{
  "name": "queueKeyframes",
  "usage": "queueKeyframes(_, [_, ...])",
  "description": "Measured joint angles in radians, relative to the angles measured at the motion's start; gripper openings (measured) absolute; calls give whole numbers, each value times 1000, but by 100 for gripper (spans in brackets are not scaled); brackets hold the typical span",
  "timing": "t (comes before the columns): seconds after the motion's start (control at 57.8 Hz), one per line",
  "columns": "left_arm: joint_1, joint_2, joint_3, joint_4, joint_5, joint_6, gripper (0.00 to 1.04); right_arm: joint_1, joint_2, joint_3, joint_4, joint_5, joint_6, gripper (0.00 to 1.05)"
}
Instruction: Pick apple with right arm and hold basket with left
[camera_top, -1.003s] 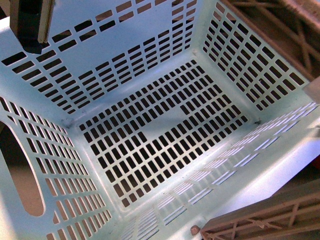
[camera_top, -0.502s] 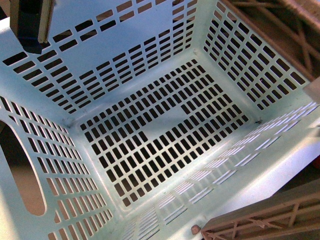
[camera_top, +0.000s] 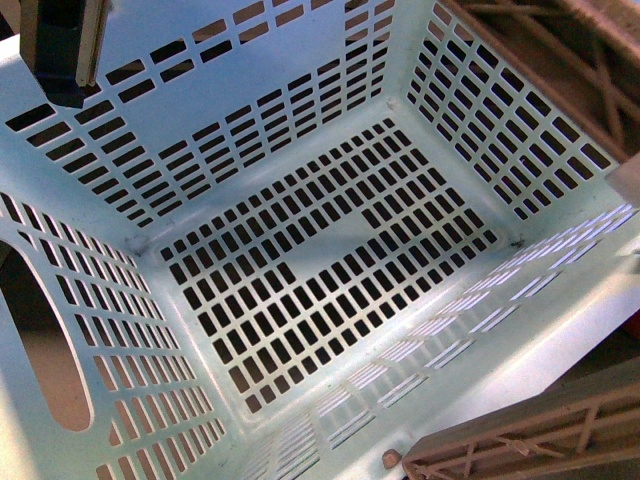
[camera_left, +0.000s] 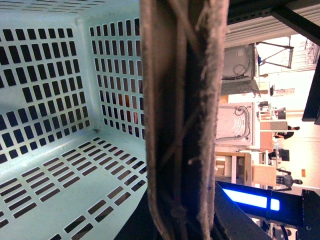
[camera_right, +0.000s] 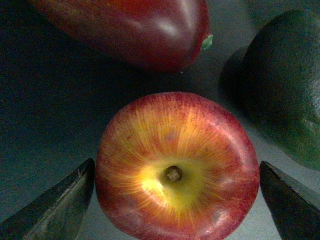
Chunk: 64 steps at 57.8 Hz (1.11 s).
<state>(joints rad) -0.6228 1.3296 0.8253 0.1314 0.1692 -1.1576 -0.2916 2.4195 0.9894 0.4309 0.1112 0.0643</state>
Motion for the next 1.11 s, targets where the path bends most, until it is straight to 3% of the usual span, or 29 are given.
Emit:
queueKeyframes(0.069, [0,0,0,0,0,0,8,-3,0,-4,2,-2,0,79])
queueKeyframes(0.346, [0,0,0,0,-1,0,8,-21,-74,-100,37,-51,-10,74])
queueKeyframes(0.536, [0,0,0,0,3,0,8,-37,-335,-232,13,-107,-68,74])
queueKeyframes(0.744, [0,0,0,0,2,0,8,-13,-721,-307,-133,-177,-77,74])
queueKeyframes(0.917, [0,0,0,0,3,0,8,84,-1051,-291,-271,-174,-19,74])
queueKeyframes(1.107, [0,0,0,0,2,0,8,271,-1292,-254,-365,-118,64,74])
